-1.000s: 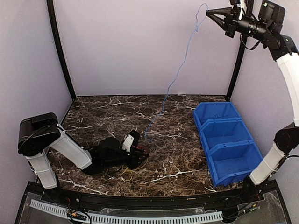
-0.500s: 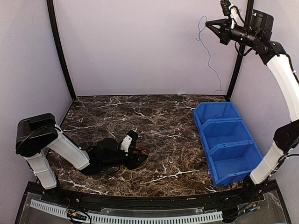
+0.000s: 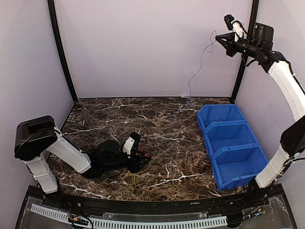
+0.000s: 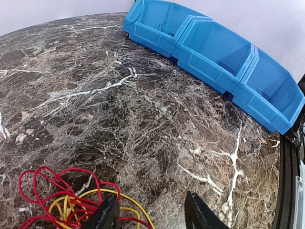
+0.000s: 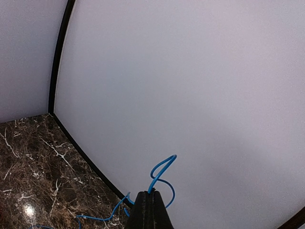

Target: Untangle the cables

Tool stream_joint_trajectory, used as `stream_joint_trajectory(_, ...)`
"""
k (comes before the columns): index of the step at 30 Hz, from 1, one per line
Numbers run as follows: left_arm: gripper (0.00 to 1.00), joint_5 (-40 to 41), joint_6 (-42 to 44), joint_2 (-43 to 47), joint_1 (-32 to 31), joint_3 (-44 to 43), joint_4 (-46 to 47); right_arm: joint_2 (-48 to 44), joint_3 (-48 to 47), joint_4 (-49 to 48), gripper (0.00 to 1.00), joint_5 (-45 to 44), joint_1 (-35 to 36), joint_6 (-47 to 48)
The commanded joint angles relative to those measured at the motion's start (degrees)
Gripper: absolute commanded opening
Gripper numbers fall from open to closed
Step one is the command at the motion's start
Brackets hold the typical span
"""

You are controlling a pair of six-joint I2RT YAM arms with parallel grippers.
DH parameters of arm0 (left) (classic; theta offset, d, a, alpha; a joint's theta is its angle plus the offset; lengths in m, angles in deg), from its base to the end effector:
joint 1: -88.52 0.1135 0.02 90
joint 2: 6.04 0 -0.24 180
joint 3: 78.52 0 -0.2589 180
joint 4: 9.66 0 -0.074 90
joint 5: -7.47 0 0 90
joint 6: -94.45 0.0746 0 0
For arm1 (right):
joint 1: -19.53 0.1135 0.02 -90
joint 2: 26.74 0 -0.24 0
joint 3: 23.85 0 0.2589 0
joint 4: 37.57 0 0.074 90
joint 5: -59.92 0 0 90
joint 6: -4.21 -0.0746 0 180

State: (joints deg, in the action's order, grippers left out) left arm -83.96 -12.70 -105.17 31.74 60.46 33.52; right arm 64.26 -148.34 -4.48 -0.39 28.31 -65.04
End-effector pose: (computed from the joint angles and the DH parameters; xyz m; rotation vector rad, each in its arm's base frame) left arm 0.1838 -0.2841 0.0924 0.6730 1.8130 -0.9127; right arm 0.3688 0.0944 0.4973 -0.7780 1.3634 0.2406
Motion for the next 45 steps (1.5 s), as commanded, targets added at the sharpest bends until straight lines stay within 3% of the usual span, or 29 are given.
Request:
stream_joint_trajectory(1,0.50,-0.1,0.8,2.9,0.3,-1.4,-0.6,-3.5,1.1,-3.9,0.00,-0.4,-1.4,0.5)
stream_joint_trajectory(14,0.49,3.4,1.7,3.2,0.3,-1.6,-2.6,-7.5,9.0,-5.7,0.00,2.7,-8.2,-1.4)
stream_joint_trajectory(21,0.49,4.0,1.9,3.8,0.3,-2.0,-3.7,-10.8,20.8,-10.5,0.00,3.7,-12.9,-2.5)
stream_joint_trajectory(34,0.49,4.4,2.9,5.3,0.3,-4.9,-7.5,-13.6,42.8,-18.0,0.00,3.4,-14.0,-2.4)
stream_joint_trajectory(45,0.50,4.5,2.8,7.9,0.3,-5.1,-8.5,-7.1,47.6,-10.8,0.00,-0.8,-14.1,1.0)
